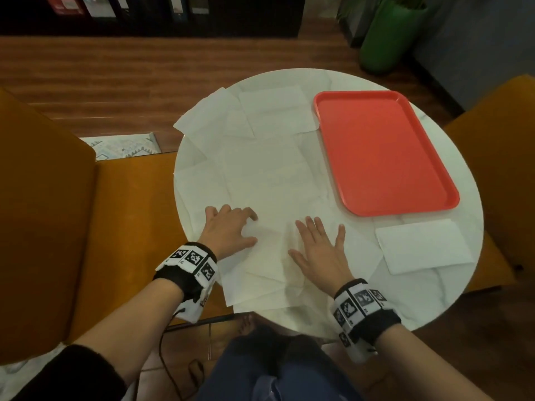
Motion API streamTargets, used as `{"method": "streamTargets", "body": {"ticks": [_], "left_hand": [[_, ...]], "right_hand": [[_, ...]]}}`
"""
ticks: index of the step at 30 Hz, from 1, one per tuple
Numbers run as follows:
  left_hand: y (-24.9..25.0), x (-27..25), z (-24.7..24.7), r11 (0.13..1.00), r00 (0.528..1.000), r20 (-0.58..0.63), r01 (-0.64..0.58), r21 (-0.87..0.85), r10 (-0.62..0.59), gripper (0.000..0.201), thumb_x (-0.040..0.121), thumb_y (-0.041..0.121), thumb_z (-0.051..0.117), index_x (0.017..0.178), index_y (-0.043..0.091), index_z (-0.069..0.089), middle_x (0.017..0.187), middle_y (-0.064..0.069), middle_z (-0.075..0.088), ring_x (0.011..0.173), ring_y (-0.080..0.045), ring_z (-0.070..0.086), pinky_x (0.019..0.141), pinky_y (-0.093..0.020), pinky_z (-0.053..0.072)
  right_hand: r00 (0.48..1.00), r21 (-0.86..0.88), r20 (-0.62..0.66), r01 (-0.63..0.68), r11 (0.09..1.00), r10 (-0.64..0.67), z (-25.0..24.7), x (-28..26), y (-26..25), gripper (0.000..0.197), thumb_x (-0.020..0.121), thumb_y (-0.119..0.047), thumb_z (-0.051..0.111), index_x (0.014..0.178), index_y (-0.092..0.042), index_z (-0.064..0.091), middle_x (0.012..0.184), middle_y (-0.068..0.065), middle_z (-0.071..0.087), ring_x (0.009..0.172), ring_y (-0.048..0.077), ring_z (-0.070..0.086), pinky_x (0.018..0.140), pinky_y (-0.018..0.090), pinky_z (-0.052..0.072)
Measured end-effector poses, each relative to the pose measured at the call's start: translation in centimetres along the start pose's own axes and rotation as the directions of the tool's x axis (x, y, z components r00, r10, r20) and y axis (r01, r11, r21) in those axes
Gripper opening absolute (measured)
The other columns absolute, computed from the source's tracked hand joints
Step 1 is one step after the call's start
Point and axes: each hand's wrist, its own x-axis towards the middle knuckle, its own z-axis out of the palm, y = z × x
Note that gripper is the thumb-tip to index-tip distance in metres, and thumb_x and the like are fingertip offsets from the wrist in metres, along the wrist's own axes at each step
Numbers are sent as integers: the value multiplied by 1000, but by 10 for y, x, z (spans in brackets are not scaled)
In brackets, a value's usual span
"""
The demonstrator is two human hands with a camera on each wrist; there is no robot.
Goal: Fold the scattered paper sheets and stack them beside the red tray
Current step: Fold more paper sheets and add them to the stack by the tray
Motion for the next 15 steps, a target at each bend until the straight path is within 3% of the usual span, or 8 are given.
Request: {"method": "streamTargets", "body": {"ticks": [2,5,7,8,9,10,13,15], "left_hand": [[7,0,-12,999,999,-5,-34,-37,34,25,85,46,57,106,33,61,97,9,56,101,-16,44,78,-35,17],[21,-4,-31,971,997,-23,-81,-223,78,18,84,50,58,92,34,64,87,17,58,95,-9,46,78,-36,19],[29,-7,-48,922,994,-34,-110,-372,105,21,81,52,61,88,34,66,89,18,64,95,-6,52,83,-38,24],[33,-8,-57,876,993,-35,-119,-468,116,21,79,52,63,87,33,67,90,16,67,94,-6,55,86,-39,30],[37,-10,-65,811,991,-36,-125,-572,127,20,78,50,66,86,32,69,90,14,69,93,-8,59,87,-39,37],[42,-11,-72,740,990,-48,-131,-660,133,18,79,45,70,85,28,71,89,12,70,91,-9,62,85,-35,44],[60,-11,-85,604,985,-95,-163,-780,144,13,83,29,73,86,17,72,89,6,72,86,-4,65,74,-13,47],[73,-8,-86,559,986,-101,-160,-813,134,12,82,24,73,87,14,73,89,0,73,84,-7,67,73,-12,47]], "right_hand": [[1000,96,-15,27,995,-26,-13,6,-6,68,93,-50,41,150,-24,13,160,6,3,148,21,-6,111,59,-12],[1000,244,31,-1,970,-7,-32,15,-5,56,85,-46,59,136,-28,43,158,5,16,147,21,0,110,61,-11],[999,404,18,-50,914,47,-43,14,7,35,81,-39,65,113,-25,61,139,1,48,138,20,30,112,59,4],[997,532,-12,-55,845,72,-49,11,15,24,80,-35,68,100,-24,65,118,-3,62,120,16,50,109,54,21],[994,671,-47,-40,741,96,-54,5,24,13,78,-30,70,89,-22,67,96,-6,68,98,12,60,97,45,38],[987,790,-74,-28,612,140,-58,-1,33,9,78,-23,72,83,-18,67,83,-6,68,82,9,61,84,35,44],[949,987,-67,17,162,308,-67,-20,59,20,79,-5,72,99,-3,67,90,4,74,81,16,69,72,29,53],[925,998,-27,44,-35,379,-71,-32,75,23,82,0,66,105,-3,66,95,10,74,82,21,71,68,31,58]]}}
